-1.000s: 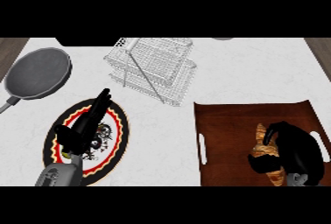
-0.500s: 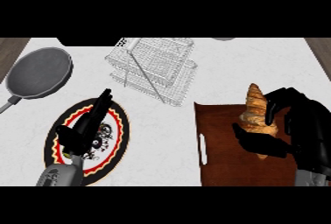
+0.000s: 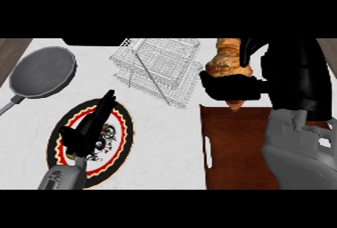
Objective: Pick the croissant from the tray and place it in the tiered basket
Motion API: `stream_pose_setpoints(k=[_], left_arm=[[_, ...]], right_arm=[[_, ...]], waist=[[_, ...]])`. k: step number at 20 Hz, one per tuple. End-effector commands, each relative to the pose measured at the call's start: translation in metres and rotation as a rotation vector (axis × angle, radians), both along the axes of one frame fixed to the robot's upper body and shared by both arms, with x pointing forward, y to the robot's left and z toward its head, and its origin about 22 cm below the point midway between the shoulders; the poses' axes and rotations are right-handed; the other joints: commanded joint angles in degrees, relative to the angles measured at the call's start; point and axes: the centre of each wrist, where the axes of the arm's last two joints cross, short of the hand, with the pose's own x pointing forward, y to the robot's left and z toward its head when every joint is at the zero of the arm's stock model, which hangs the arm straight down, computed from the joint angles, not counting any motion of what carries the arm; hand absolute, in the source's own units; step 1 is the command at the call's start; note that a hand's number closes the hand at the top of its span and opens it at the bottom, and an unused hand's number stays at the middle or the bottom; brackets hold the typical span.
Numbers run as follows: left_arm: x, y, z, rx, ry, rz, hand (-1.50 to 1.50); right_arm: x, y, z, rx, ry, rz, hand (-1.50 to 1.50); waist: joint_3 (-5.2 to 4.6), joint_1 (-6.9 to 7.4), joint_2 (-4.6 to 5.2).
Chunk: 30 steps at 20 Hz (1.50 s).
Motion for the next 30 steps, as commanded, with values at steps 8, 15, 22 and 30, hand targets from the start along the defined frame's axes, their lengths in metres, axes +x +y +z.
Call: stream_pose_setpoints(k=[8,15,22,30], left_arm=[[-0.003,-0.014,0.007,0.004,-0.001,-0.018,0.00],[-0.002,-0.015,-0.008,0.007,-0.008,-0.037,0.00],[0.009,-0.019,0.008,-0.007,-0.039,-0.055,0.00],[0.006,-0.027,0.007,0.010,-0.030,-0.073,0.00]], right_arm=[[0.097,0.048,0.058,0.084,0.129,-0.028,1.50],[0.130,0.100,0.046,0.050,0.195,-0.004,1.50],[0.160,0.099,0.000,0.081,0.187,0.015,1.50],[0.168,0.106,0.006,0.222,0.216,0.051,1.50]], waist=[[0.04,1.04,0.45],[-0.03,1.97,0.83],[-0.02,2.99,1.26],[-0.03,4.23,1.50]])
